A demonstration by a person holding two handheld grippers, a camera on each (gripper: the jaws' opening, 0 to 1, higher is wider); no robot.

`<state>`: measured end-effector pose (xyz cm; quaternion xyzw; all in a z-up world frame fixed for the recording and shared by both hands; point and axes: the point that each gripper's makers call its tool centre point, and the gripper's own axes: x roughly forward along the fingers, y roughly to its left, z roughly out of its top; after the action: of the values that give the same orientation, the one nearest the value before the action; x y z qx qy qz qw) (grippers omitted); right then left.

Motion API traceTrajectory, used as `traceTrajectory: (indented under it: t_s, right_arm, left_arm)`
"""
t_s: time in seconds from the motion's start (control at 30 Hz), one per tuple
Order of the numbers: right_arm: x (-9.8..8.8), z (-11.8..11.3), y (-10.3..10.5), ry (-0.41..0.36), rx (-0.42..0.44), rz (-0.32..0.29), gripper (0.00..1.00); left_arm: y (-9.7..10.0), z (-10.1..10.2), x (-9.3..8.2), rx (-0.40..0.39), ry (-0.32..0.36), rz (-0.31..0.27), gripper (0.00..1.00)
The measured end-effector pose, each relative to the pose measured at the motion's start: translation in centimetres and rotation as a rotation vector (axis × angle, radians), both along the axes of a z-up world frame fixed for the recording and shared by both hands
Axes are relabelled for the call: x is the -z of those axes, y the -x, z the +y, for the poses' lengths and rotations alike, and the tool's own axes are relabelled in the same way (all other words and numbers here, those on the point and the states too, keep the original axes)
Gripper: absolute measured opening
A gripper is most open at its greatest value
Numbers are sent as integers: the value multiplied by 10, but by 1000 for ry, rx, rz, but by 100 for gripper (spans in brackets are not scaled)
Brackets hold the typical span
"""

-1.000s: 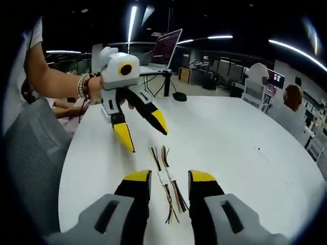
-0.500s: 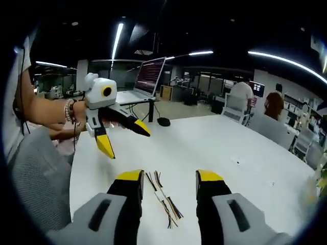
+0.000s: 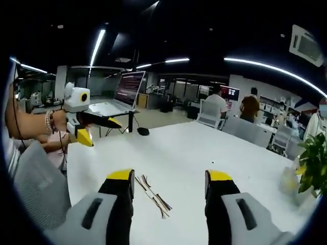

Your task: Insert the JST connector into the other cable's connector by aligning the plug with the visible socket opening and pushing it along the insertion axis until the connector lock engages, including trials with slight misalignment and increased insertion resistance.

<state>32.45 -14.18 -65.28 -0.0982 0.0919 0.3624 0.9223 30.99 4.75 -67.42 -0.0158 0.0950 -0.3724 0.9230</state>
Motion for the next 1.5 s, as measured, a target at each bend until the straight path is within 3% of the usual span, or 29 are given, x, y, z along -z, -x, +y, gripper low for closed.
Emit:
traceTrajectory:
  t_s: [0.07,0.3,0.43,0.53,0.6,0.9,1.17,1.4,1.5]
  right_arm:
    - [-5,-4,6,-47,27,4,59]
    - [-11,-25,22,-64,117,-13,72]
    - [-14,-33,31,-94,153,-14,76]
    - [-12,-40,36,-112,194,-4,83]
    - [-6,-45,41,-119,213,15,85]
    - [19,-55,64,-87,248,51,86]
    - [32,-58,84,-55,241,73,86]
    - [50,-66,94,-6,257,109,84]
    - [50,-66,94,16,254,104,83]
  left_arm:
    - [6,5,-3,-26,33,-2,86]
    - [20,34,-6,-172,87,22,98]
    - [31,57,-10,-280,80,-9,99]
    - [41,65,-8,-308,98,12,99]
    - [47,70,-9,-329,103,-10,99]
    - [73,69,10,-324,77,33,99]
    - [86,67,17,-322,71,37,99]
    - [95,64,31,-314,53,69,99]
    - [99,62,37,-306,47,83,99]
